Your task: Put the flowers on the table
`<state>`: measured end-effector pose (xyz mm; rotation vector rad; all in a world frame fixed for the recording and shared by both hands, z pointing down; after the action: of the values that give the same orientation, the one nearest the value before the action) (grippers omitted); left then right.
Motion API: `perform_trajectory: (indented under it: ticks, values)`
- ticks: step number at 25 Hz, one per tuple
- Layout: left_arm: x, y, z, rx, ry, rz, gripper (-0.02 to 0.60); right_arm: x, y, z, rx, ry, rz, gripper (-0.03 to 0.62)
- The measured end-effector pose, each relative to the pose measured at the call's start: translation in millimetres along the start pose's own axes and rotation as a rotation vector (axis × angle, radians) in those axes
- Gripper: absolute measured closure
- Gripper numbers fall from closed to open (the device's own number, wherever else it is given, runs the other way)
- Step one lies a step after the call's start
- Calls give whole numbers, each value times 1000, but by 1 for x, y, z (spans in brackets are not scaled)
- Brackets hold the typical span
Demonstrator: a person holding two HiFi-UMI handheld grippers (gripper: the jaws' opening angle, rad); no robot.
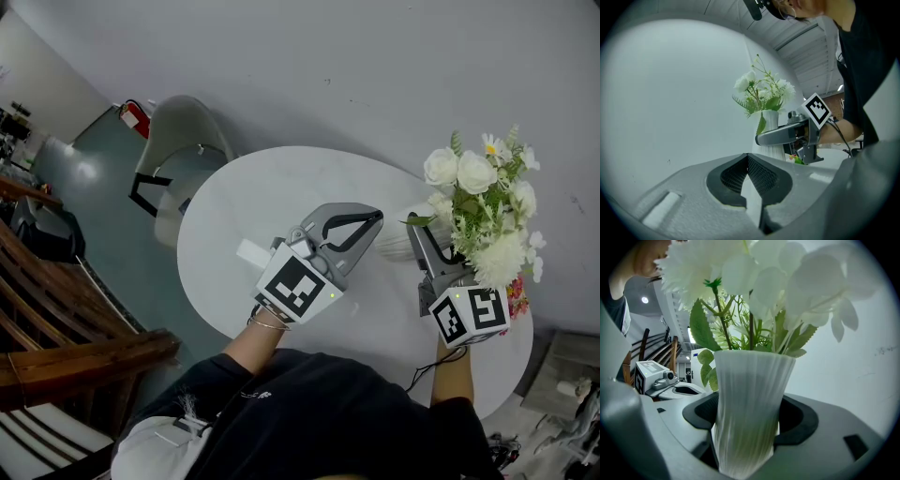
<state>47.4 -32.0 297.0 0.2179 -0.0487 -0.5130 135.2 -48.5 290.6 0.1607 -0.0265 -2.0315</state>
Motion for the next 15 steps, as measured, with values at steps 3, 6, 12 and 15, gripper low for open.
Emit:
perform_trajectory:
  ticks: [3, 6, 12, 15]
  values:
    - [2, 0, -2, 7, 7, 1, 583, 0, 0, -1, -3, 7, 2, 229]
    - [4, 2, -5, 11, 16, 5, 583, 0, 0, -1, -6, 4, 5, 229]
    - [4, 5, -4, -1, 11, 3, 583, 1, 0, -3, -10, 5, 5, 229]
    - [4, 8, -2, -7, 3, 9, 583, -1, 0, -1, -7, -1, 4, 229]
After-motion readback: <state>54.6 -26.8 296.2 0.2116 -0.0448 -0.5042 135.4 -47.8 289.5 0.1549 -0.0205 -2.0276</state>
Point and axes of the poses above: the fingertips, and each gripper's own axes: x forward along the fingers, y to its right, z out of its underside, the point moved 1 cm from there along -x, backward along the fingers, and after that the axes turned 9 degrees about y, right-handed, at the moved point
